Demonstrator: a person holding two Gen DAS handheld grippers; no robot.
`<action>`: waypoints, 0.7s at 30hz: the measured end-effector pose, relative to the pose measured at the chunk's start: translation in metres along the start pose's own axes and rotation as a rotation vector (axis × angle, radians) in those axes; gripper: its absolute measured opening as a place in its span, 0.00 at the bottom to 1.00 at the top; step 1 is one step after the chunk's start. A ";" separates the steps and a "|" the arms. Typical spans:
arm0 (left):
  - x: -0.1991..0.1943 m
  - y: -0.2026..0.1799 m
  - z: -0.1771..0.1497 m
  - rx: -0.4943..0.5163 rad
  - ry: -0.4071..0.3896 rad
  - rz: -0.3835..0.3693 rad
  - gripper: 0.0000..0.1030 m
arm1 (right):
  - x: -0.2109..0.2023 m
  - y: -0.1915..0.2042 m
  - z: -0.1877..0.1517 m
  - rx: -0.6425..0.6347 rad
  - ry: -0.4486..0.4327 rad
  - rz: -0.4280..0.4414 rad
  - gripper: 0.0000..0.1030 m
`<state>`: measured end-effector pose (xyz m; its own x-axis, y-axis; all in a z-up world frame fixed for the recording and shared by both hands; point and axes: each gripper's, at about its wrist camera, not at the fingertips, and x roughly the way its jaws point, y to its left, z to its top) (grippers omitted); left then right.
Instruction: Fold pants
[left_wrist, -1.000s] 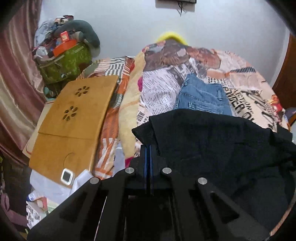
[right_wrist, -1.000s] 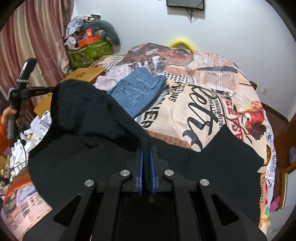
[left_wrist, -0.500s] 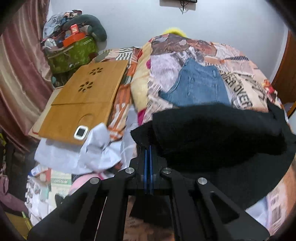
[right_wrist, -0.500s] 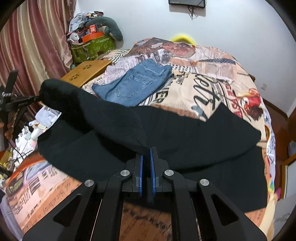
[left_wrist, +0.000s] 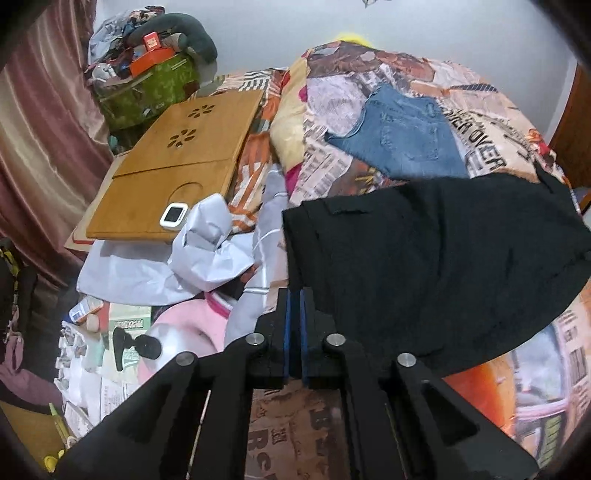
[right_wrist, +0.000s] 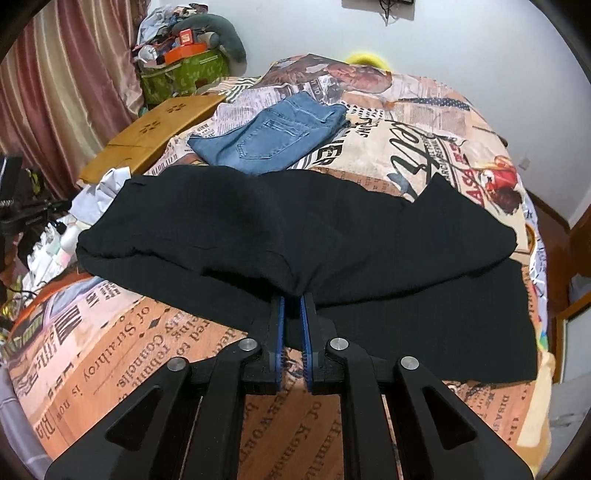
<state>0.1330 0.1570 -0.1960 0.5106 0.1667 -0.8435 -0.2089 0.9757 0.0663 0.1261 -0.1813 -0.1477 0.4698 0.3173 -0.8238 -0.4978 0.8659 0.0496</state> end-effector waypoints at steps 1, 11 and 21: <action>-0.002 -0.002 0.004 -0.001 -0.007 -0.007 0.13 | -0.003 0.000 0.001 0.000 -0.004 -0.004 0.14; -0.028 -0.042 0.054 0.022 -0.124 -0.056 0.87 | -0.040 -0.017 0.024 0.035 -0.147 -0.095 0.69; -0.017 -0.099 0.106 0.088 -0.155 -0.103 0.95 | -0.030 -0.072 0.050 0.120 -0.158 -0.184 0.75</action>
<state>0.2332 0.0723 -0.1315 0.6494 0.0786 -0.7564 -0.0789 0.9962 0.0358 0.1843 -0.2333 -0.0986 0.6572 0.1992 -0.7269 -0.3082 0.9511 -0.0181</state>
